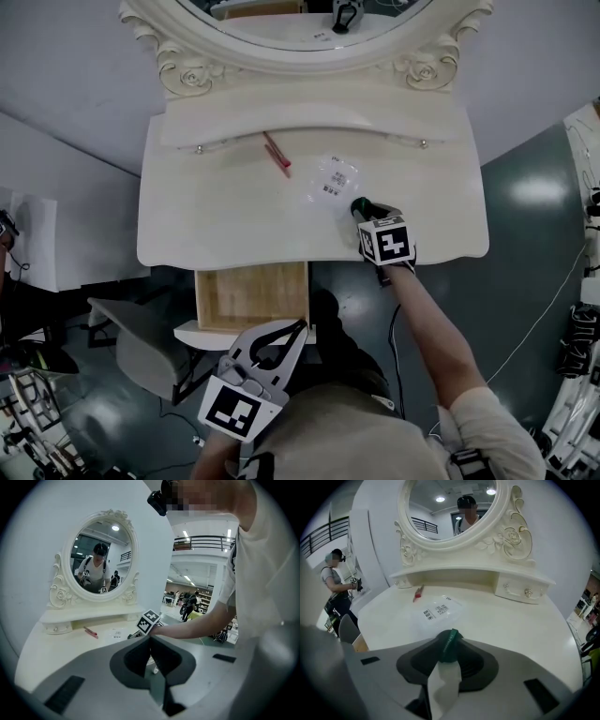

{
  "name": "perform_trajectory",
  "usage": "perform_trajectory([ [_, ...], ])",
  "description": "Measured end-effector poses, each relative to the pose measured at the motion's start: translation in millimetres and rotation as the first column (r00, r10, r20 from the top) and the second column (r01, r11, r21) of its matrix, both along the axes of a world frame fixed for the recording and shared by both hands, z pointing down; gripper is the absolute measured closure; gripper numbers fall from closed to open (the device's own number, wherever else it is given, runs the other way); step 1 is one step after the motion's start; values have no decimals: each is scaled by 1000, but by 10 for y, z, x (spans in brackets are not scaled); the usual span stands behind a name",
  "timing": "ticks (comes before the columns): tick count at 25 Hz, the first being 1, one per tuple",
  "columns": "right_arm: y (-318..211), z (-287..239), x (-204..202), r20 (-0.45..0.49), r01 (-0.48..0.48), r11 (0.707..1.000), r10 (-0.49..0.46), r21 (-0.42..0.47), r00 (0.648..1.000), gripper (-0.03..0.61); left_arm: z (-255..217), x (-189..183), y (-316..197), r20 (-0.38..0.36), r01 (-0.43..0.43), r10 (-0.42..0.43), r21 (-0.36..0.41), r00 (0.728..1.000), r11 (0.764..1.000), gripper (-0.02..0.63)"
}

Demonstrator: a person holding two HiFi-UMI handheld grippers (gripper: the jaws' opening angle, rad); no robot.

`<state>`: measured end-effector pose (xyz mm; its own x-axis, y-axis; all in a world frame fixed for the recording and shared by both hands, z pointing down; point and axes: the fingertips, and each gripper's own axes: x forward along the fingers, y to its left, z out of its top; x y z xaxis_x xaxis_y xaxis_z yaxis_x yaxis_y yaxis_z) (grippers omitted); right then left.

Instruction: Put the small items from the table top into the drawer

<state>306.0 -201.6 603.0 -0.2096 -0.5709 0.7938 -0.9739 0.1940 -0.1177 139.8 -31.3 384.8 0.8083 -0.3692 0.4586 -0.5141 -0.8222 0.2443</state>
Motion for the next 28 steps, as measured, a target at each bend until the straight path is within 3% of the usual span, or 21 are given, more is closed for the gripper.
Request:
perform_trajectory([
  [9, -12, 31, 16, 2, -21, 1000, 21, -23, 1000, 469, 10, -86, -1, -7, 11, -11, -3, 1000, 1000, 555],
  [15, 0, 19, 99, 23, -57, 998, 57, -14, 998, 532, -21, -149, 47, -3, 14, -14, 10, 1000, 1000, 555],
  [28, 63, -30, 75, -14, -38, 999, 38, 9, 999, 549, -117, -309, 109, -7, 44, -44, 33, 999, 998, 555],
])
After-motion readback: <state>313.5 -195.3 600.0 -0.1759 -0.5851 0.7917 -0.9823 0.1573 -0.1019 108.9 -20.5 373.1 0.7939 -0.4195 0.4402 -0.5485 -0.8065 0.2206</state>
